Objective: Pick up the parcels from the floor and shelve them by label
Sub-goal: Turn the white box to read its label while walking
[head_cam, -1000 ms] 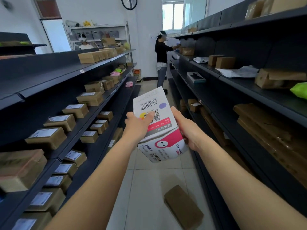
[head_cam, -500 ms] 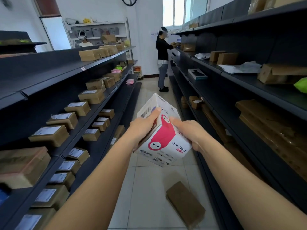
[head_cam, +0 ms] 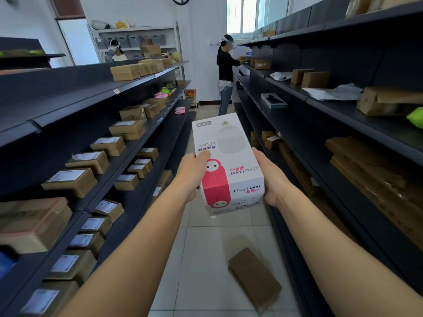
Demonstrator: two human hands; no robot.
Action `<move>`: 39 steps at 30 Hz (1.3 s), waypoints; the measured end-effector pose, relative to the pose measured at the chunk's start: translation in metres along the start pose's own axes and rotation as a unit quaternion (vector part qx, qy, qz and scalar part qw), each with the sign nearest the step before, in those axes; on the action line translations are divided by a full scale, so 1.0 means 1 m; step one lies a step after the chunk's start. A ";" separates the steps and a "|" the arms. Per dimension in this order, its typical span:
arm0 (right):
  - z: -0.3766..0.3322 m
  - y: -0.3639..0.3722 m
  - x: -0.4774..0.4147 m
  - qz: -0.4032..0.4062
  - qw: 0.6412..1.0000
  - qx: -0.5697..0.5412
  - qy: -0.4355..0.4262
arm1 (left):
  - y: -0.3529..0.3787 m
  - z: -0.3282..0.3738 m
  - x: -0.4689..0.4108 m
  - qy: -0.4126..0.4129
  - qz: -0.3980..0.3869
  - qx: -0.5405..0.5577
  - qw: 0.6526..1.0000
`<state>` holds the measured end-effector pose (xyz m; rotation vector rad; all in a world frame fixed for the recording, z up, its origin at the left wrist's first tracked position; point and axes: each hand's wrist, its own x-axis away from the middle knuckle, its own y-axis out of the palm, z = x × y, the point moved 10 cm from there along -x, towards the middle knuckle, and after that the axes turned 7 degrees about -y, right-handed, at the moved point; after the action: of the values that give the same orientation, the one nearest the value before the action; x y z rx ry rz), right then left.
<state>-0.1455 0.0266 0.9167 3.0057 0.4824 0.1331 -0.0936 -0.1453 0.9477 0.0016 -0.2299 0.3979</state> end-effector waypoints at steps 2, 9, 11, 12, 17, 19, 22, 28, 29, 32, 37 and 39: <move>-0.001 0.004 -0.001 -0.033 0.999 0.020 -0.003 | -0.002 -0.005 0.001 -0.006 0.004 0.006 1.000; 0.017 -0.010 -0.003 0.002 0.995 0.082 0.051 | -0.018 0.012 0.003 0.098 0.112 -0.193 0.970; 0.017 -0.012 -0.004 0.007 0.996 0.078 0.044 | -0.015 0.016 0.003 0.111 0.113 -0.250 0.955; 0.017 -0.011 -0.005 0.005 0.996 0.076 0.040 | -0.013 0.016 0.002 0.102 0.104 -0.265 0.953; 0.017 -0.004 -0.006 0.003 0.998 0.054 0.019 | 0.002 -0.009 0.001 -0.029 0.002 -0.255 0.967; 0.014 -0.006 -0.011 0.010 0.999 0.047 0.000 | 0.006 -0.019 -0.002 -0.040 -0.031 -0.198 0.979; 0.008 -0.009 -0.015 0.018 0.998 0.058 -0.019 | 0.003 -0.020 -0.004 -0.015 -0.037 -0.106 0.994; 0.001 -0.004 -0.013 0.012 0.999 0.025 -0.040 | -0.005 -0.022 -0.011 -0.030 -0.015 -0.059 0.998; -0.002 -0.001 -0.014 0.006 0.999 0.019 -0.047 | -0.006 -0.025 -0.012 -0.036 -0.010 -0.049 0.998; -0.009 0.005 -0.013 -0.003 0.996 0.040 -0.075 | -0.007 -0.029 -0.012 -0.043 0.006 -0.021 0.999; 0.011 0.005 -0.009 0.000 0.998 0.070 -0.004 | -0.009 -0.026 -0.015 -0.036 0.024 -0.023 0.999; 0.018 0.005 -0.006 -0.009 0.997 0.067 0.036 | -0.010 -0.026 -0.014 -0.034 0.027 -0.029 0.999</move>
<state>-0.1476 0.0182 0.8989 3.1350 0.5470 0.2170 -0.0968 -0.1587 0.9195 -0.0484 -0.3097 0.4444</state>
